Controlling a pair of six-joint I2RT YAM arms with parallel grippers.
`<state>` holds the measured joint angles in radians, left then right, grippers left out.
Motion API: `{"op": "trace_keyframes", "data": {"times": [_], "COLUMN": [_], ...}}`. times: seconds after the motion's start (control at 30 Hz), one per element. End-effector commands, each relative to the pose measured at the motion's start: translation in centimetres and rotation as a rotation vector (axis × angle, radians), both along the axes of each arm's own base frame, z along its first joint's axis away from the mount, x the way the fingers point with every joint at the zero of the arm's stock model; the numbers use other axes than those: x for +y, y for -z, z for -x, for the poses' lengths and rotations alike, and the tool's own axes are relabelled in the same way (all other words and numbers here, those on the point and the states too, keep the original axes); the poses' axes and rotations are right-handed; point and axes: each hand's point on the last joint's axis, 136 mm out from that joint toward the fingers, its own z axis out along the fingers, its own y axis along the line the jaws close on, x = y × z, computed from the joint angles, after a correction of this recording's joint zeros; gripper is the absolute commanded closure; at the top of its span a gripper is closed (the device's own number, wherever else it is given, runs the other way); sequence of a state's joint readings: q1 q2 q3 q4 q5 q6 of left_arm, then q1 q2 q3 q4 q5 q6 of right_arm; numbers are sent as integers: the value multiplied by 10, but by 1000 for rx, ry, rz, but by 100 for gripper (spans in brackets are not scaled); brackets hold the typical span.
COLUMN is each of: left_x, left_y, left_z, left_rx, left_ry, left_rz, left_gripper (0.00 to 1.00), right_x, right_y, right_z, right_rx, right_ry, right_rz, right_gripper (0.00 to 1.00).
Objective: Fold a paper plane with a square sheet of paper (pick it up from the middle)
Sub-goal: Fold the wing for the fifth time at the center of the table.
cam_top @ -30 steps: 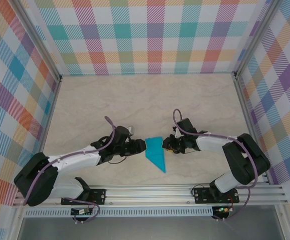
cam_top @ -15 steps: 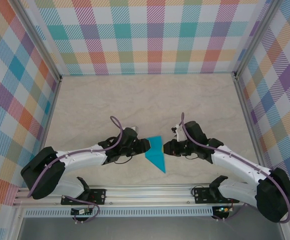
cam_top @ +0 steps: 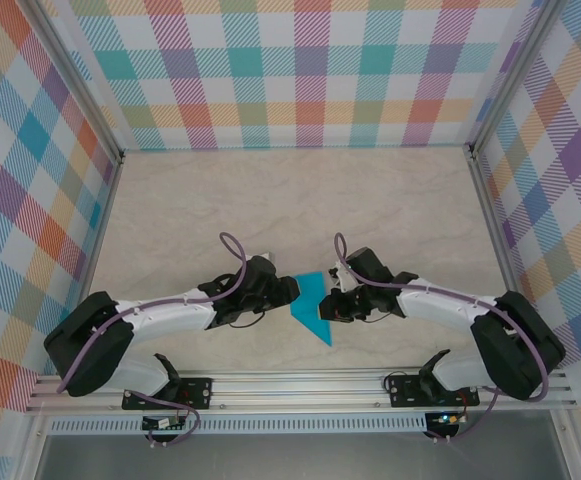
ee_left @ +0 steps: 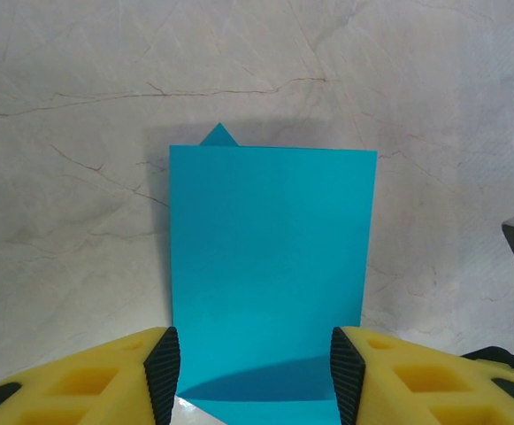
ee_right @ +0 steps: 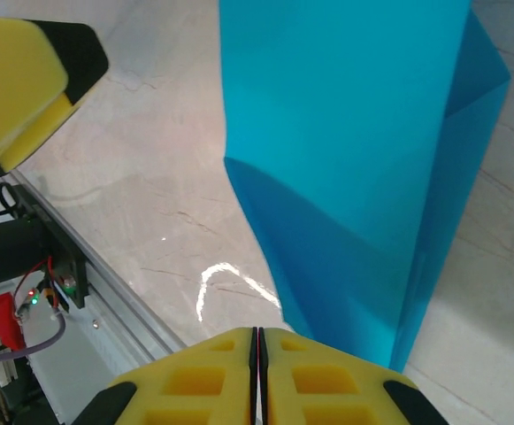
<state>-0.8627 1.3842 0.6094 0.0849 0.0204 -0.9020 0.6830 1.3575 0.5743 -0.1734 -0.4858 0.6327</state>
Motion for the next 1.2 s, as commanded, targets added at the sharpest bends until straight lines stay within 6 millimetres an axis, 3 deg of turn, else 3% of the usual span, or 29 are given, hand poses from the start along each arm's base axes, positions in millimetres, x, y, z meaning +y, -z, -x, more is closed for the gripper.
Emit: {"op": "trace_keyframes", "data": {"times": [0.0,0.6,0.9,1.17], "left_x": [-4,-16,-19,-35], "left_y": [-1,12,20,21], "left_z": [-3,1,3,6], "left_rx": [-4,31,49,51], "left_ry": [-6,9,5,36], "left_rz": [5,26,24,68], "left_gripper": [49,43,42,46], "right_x": [3,-28,-30,-30], "right_y": [2,51,55,56], "right_z": [-13,-17,-18,-17], "right_rx": [-42,63,80,91], "right_ry": [-16,84,91,94], "right_rz": [3,30,42,46], "right_gripper": [89,89,90,90]}}
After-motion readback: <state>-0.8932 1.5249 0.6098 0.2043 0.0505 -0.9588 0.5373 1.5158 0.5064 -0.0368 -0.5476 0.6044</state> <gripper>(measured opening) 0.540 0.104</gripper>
